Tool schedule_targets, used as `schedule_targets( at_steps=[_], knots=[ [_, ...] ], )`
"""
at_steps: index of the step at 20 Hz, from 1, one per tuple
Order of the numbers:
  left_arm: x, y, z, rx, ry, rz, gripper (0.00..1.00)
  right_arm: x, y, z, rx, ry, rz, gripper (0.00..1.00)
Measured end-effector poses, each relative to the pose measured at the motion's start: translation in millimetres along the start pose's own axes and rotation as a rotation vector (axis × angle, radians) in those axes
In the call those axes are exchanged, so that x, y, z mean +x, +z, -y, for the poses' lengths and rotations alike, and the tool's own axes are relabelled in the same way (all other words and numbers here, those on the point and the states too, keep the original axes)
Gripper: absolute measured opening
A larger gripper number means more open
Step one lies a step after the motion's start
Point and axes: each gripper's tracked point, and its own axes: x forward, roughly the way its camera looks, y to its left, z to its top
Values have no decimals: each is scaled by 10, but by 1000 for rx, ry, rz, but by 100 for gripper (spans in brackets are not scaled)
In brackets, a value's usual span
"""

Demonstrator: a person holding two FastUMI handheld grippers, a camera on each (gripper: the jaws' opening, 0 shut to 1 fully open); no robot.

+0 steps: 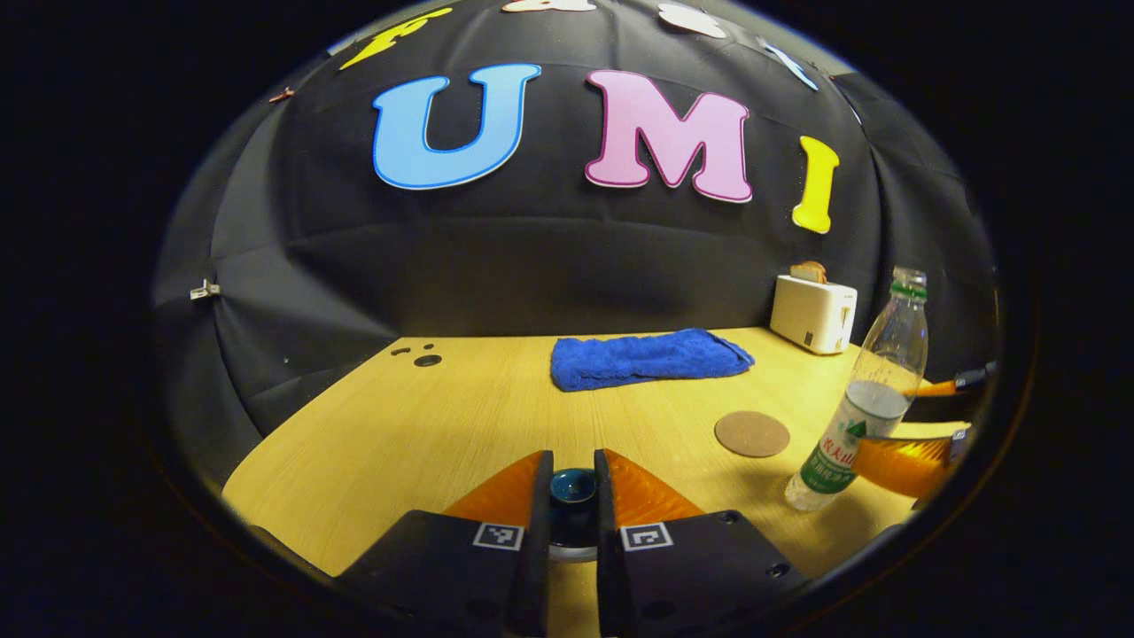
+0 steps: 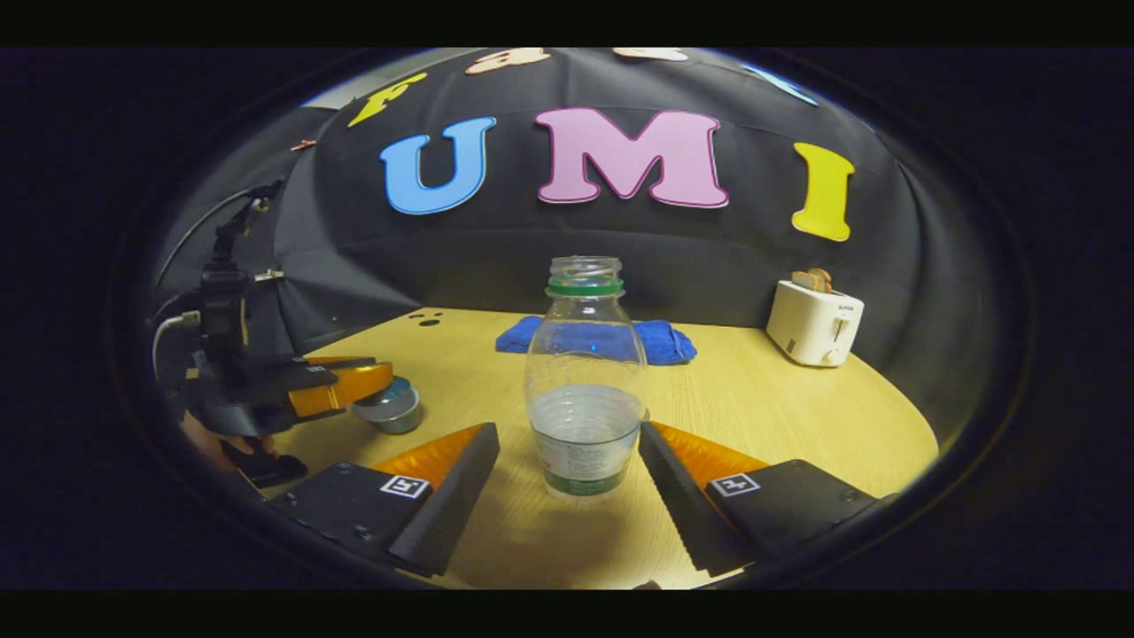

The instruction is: Open the teacup lid with one hand, grasp the water bottle and pour water into the teacup with the other hand; after pouring, place the water bottle on the coaster and then close the teacup lid.

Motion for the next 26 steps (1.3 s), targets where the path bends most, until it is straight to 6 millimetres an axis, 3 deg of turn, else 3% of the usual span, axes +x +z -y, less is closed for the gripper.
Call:
schedule_targets(
  at_steps=[3,10,13,15,16,18,19,22,26],
  knots=[
    [-95,71,-3,1,-3,7,25,99,-27,12,12,-14,4,99],
    [-228,-80,-13,10,-19,-30,25,395,3,14,24,-26,49,99],
    [-252,-68,-115,28,14,-26,22,496,4,12,31,-20,64,99],
    [-285,4,-113,10,18,-8,25,536,34,76,24,-32,80,96],
    [-297,11,-120,-4,18,-4,29,568,42,89,25,-31,82,87],
    [-307,28,-153,-21,20,7,25,594,56,93,14,-29,94,81],
    [-309,30,-162,-25,21,7,22,616,64,103,-5,-30,95,81],
    [-349,-29,-215,-37,31,2,29,660,75,66,-100,-23,70,77],
    [-444,-81,-367,-66,64,-5,25,724,191,59,-291,-20,57,76]
  ],
)
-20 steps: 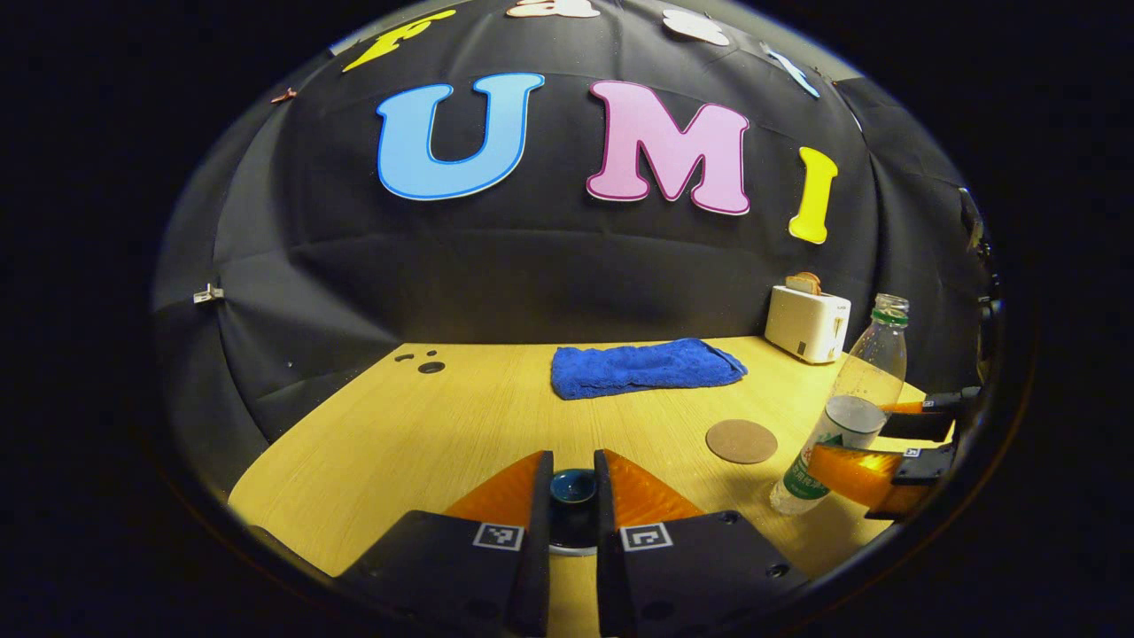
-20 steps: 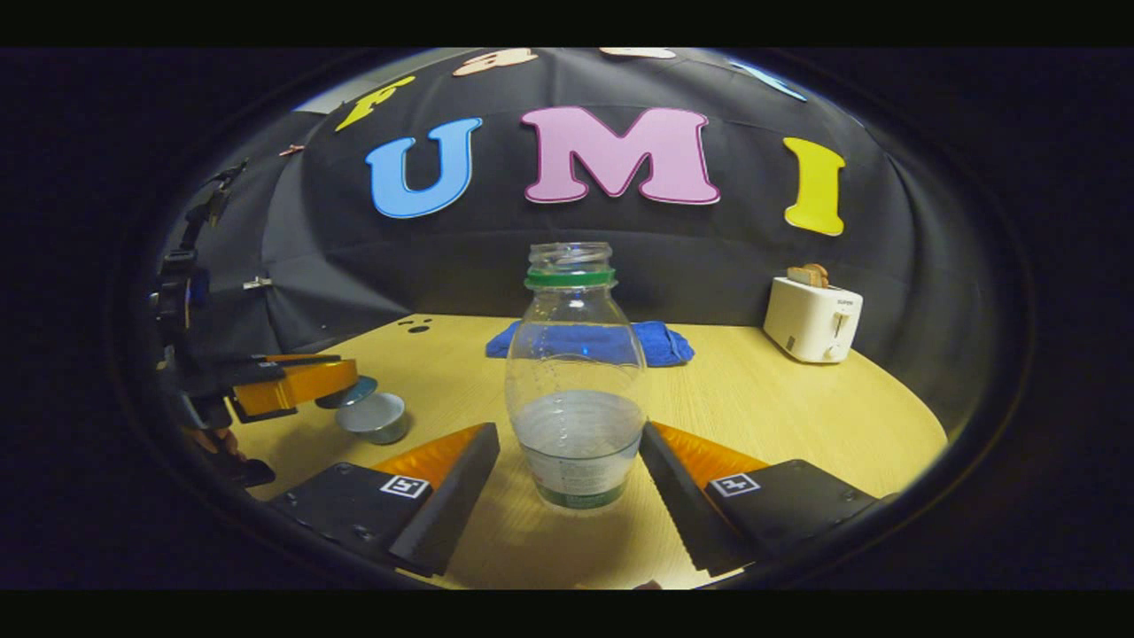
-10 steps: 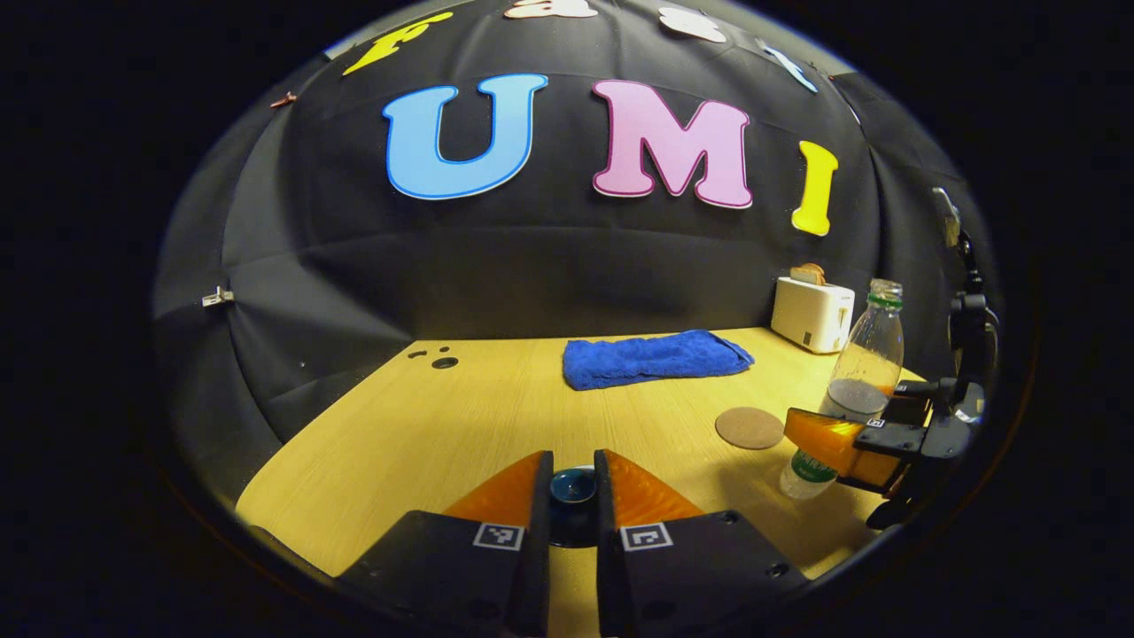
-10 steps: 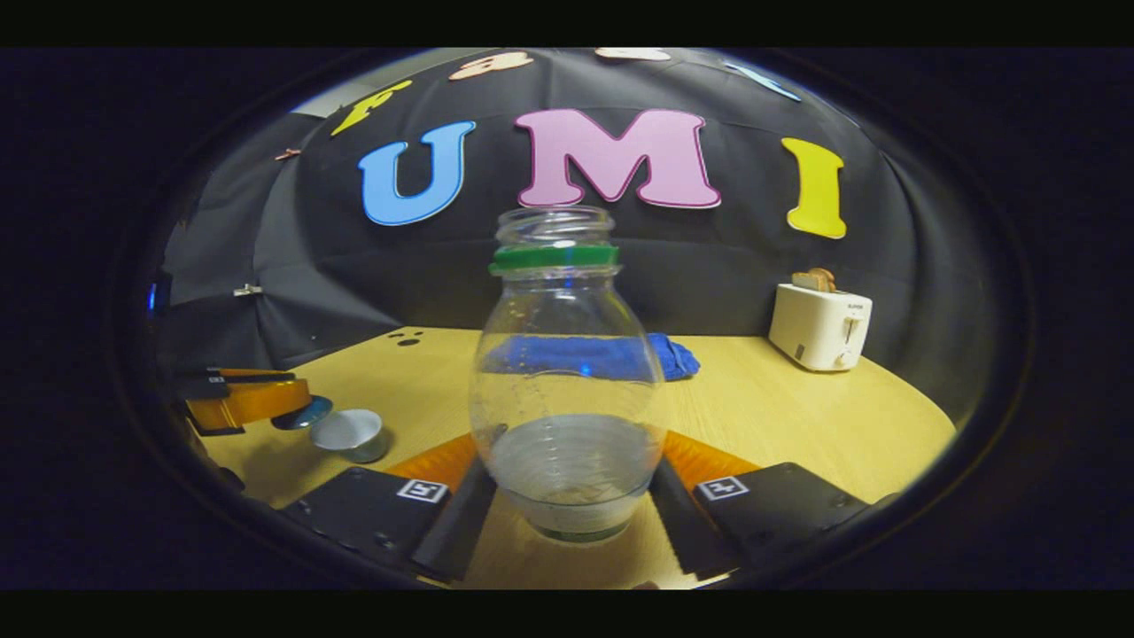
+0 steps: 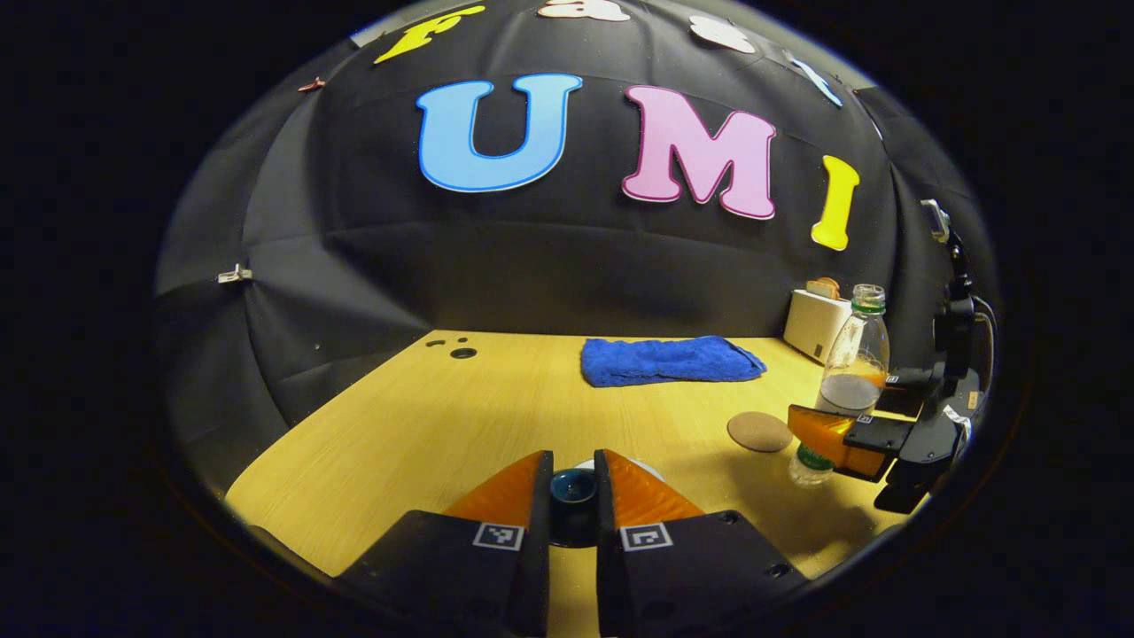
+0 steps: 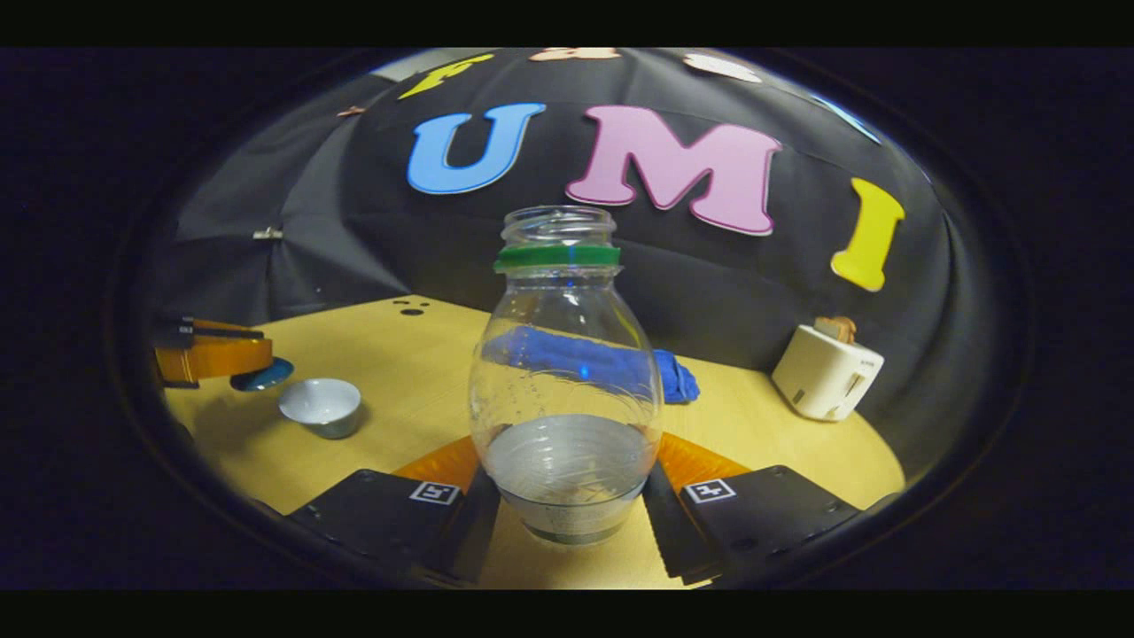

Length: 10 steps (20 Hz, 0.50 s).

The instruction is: Open the teacup lid with one hand, grasp the water bottle and pour water into the teacup with the other hand; after pouring, place the water bottle on the coaster and then close the teacup lid.

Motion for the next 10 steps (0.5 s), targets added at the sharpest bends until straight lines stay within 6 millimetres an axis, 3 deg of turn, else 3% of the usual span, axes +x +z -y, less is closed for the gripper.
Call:
schedule_targets(
  at_steps=[1,7,10],
  knots=[
    [-36,32,-47,-13,7,7,22,25,34,24,-54,-1,5,76],
    [-194,196,-451,-38,47,52,25,251,361,137,-337,-73,57,76],
    [-216,209,-684,-77,73,44,29,341,465,-1,-455,-84,92,76]
  ],
)
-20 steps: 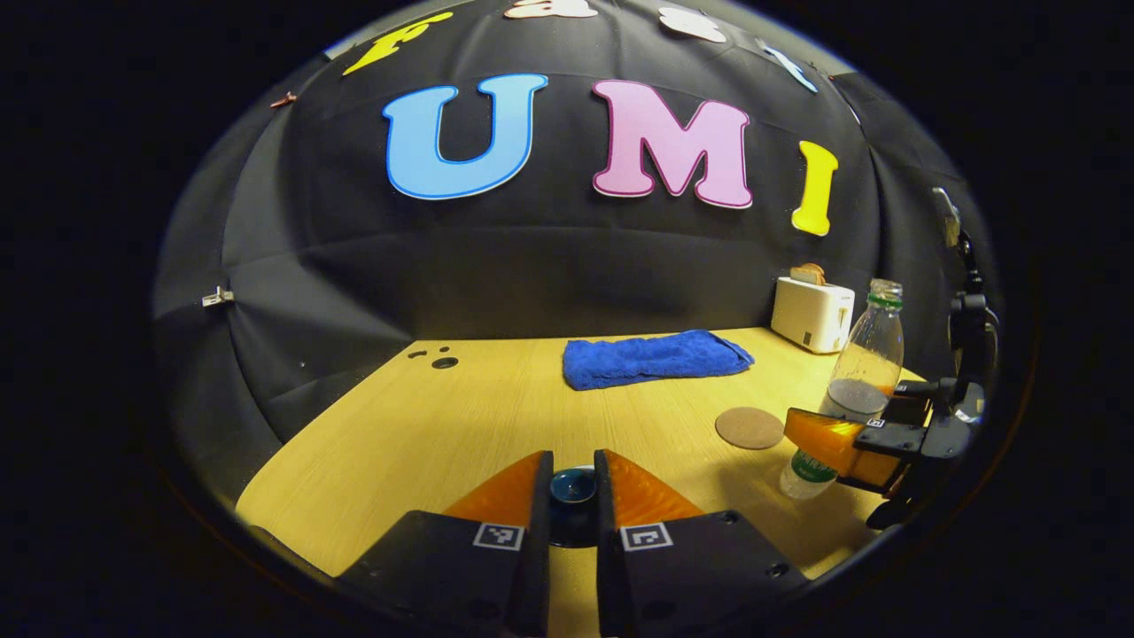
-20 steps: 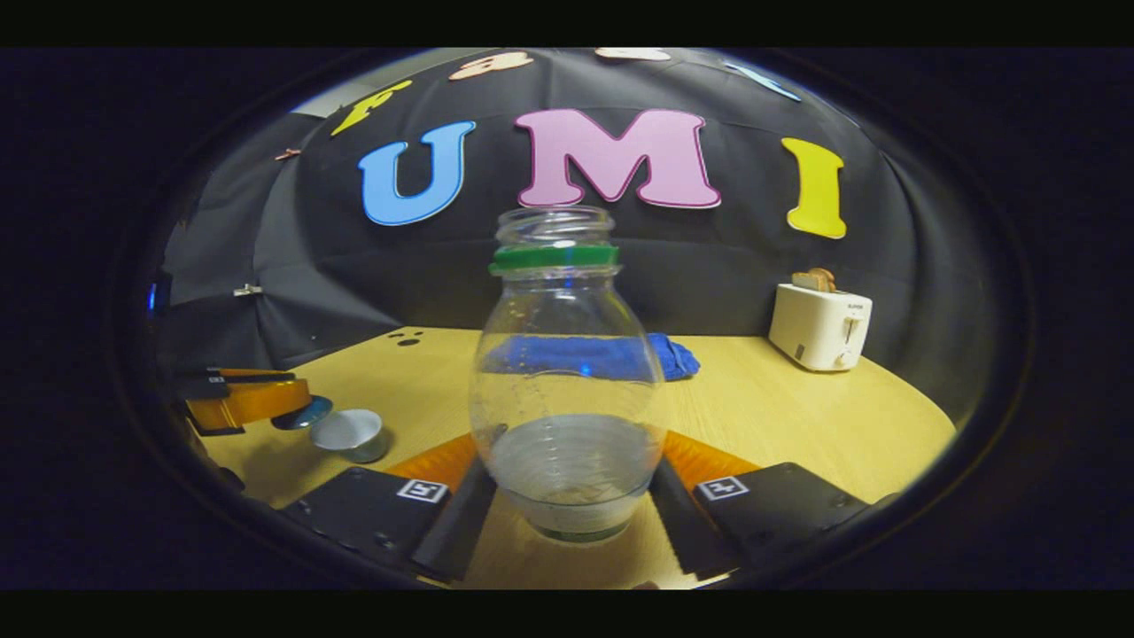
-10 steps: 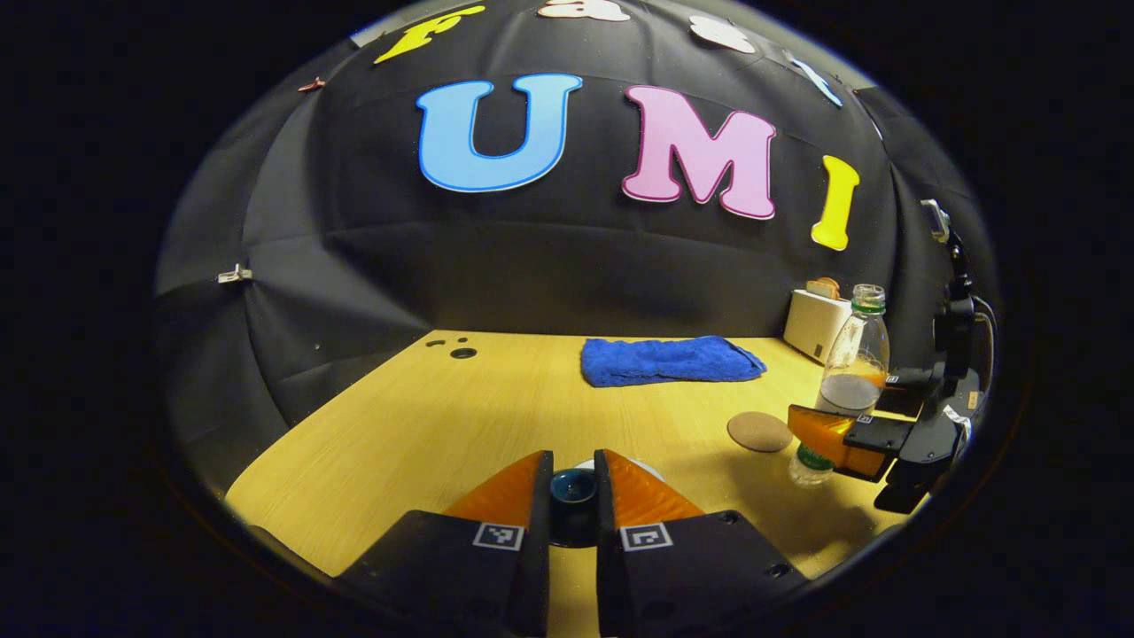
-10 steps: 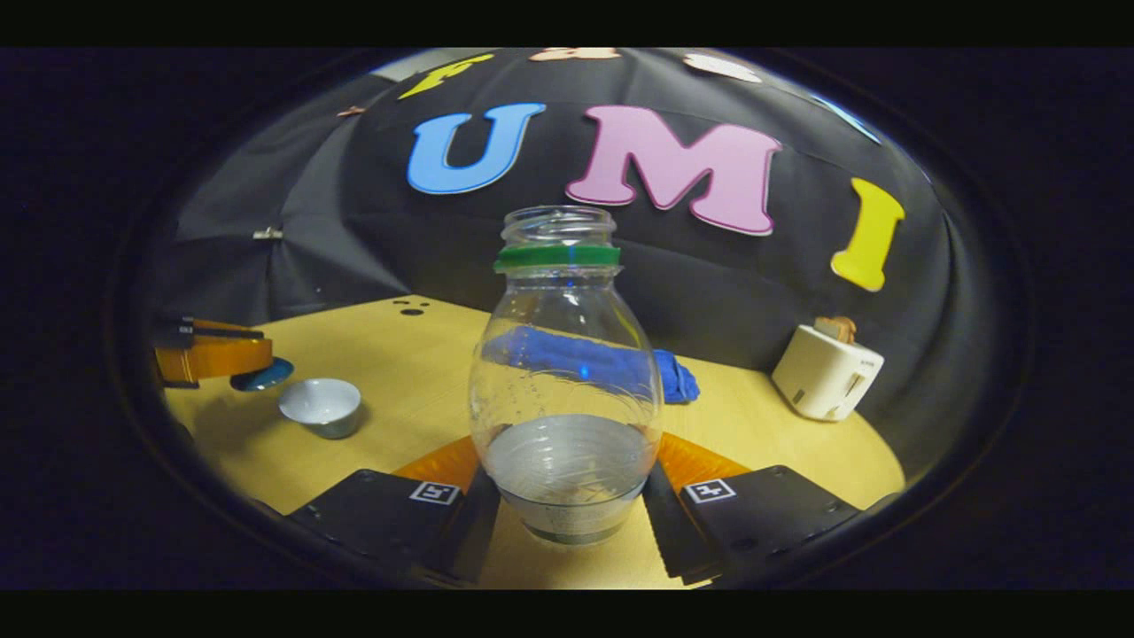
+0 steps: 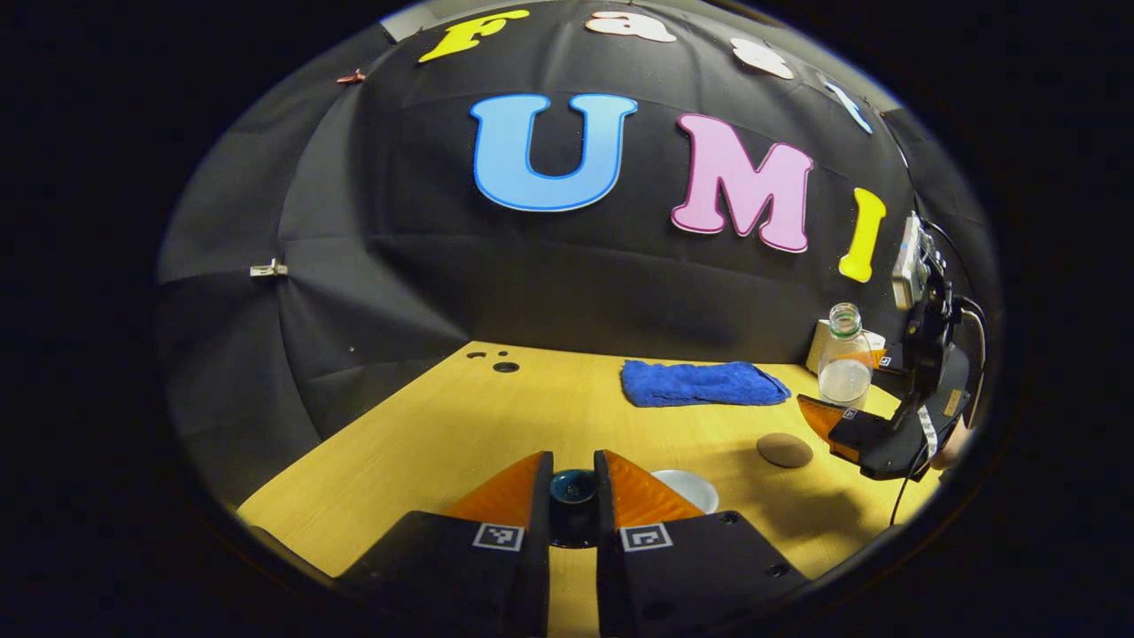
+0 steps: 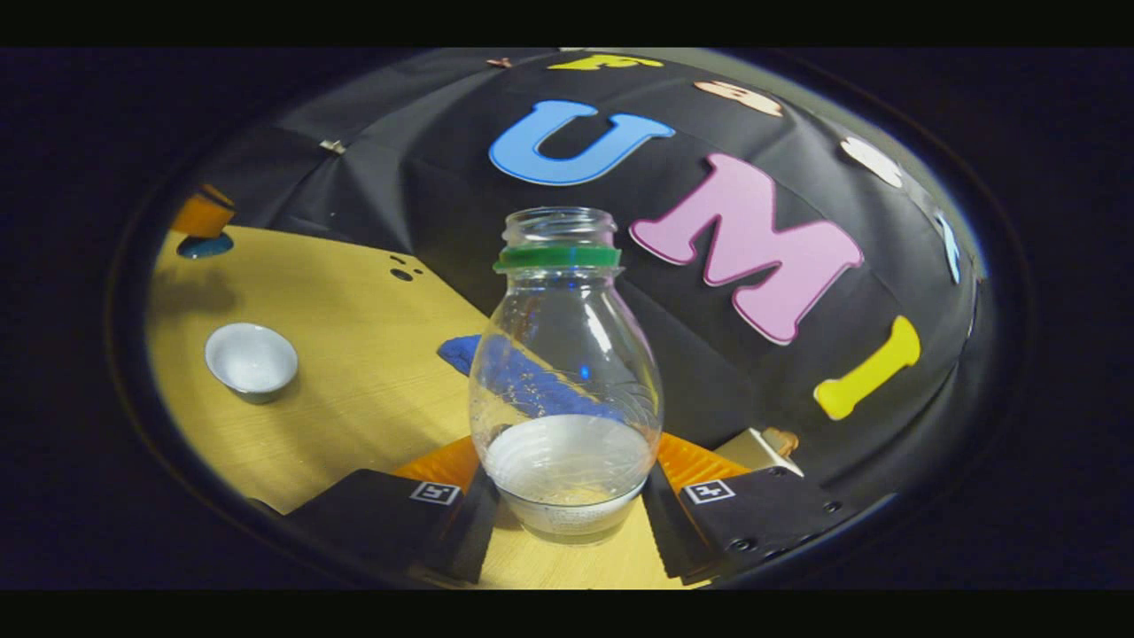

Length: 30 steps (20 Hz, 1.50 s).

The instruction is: Open the teacup lid with one hand, grasp the water bottle and pour water into the teacup with the other hand; after pouring, place the water bottle on the coaster and then close the teacup lid.

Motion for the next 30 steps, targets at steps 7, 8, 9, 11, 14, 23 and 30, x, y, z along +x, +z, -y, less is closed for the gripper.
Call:
schedule_targets(
  at_steps=[7,8,9,11,14,23,30],
  knots=[
    [23,-4,-444,-2,34,-11,25,116,214,-287,-288,-15,85,76],
    [37,-21,-474,3,24,-17,25,113,220,-304,-311,-18,97,76],
    [47,-39,-496,4,14,-22,25,114,220,-341,-326,-10,111,76],
    [78,-70,-534,9,-4,-29,25,134,189,-363,-369,-9,123,76],
    [87,-86,-538,28,-28,-33,25,185,117,-364,-446,-12,126,76],
    [87,-192,-568,30,-82,-51,25,258,210,-624,-683,51,212,76],
    [75,-247,-715,30,-78,-60,25,289,195,-797,-816,68,240,76]
  ],
)
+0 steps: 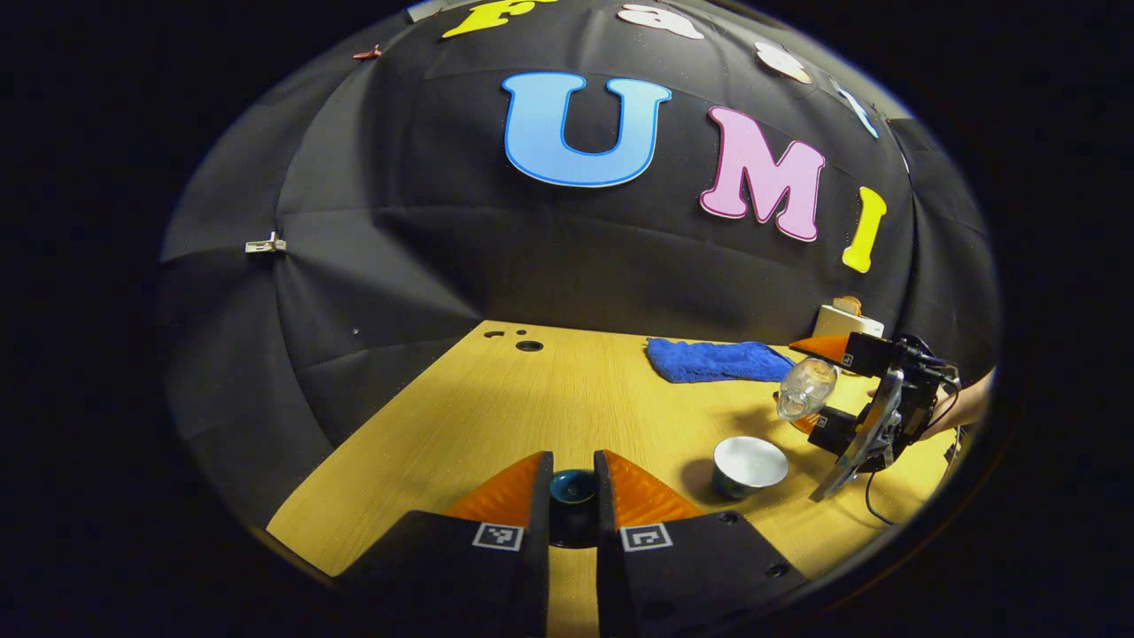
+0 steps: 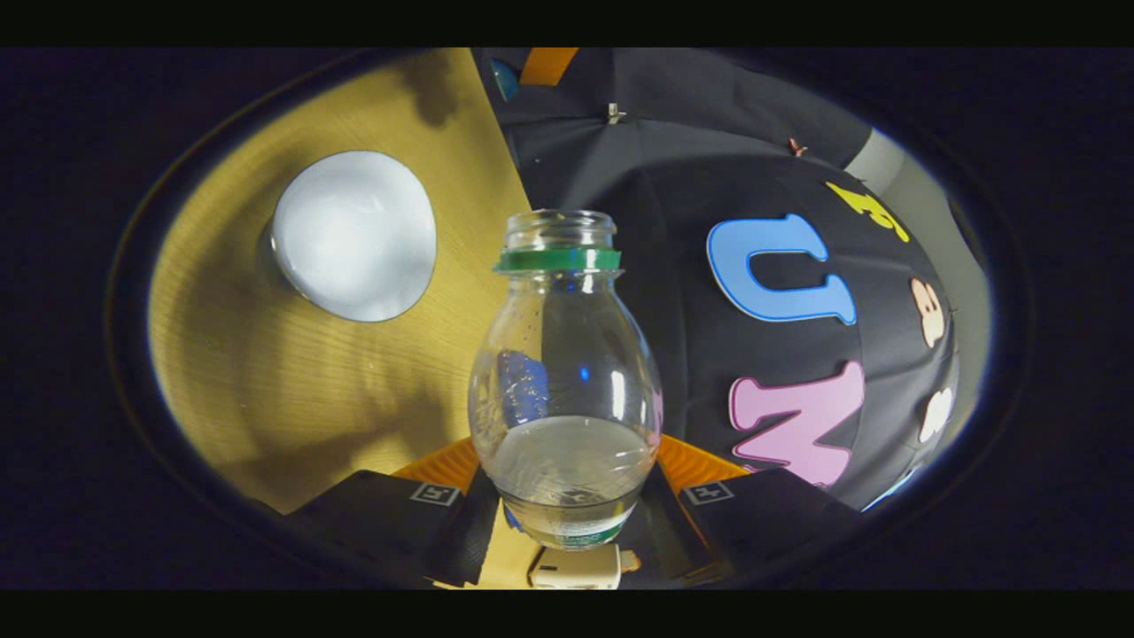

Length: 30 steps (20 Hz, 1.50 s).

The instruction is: Open the teacup lid with one hand, grasp the water bottle and pour water into the teacup with the other hand; after pouring, place the water bottle on the coaster and then close the teacup lid.

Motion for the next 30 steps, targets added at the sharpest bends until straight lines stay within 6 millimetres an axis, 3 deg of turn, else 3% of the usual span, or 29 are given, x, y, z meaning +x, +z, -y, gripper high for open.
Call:
schedule_targets(
  at_steps=[6,8,9,13,22,28,30],
  knots=[
    [4,-62,-52,-1,-5,-11,22,-49,46,-38,-65,12,32,75],
    [7,-57,-51,9,-11,-10,26,-171,48,-88,-108,17,49,75],
    [2,-68,-54,14,-15,-11,22,-171,43,-87,-116,21,50,75],
    [-5,-87,-56,17,-17,-15,25,-50,-12,-89,-138,24,39,75],
    [-28,-110,-45,-1,-16,-25,25,-30,-15,-97,-224,24,61,75],
    [-56,-150,2,20,-26,-31,22,11,-66,10,-289,-4,76,75],
    [-51,-181,10,25,-24,-36,25,30,-66,39,-319,-8,92,76]
  ],
)
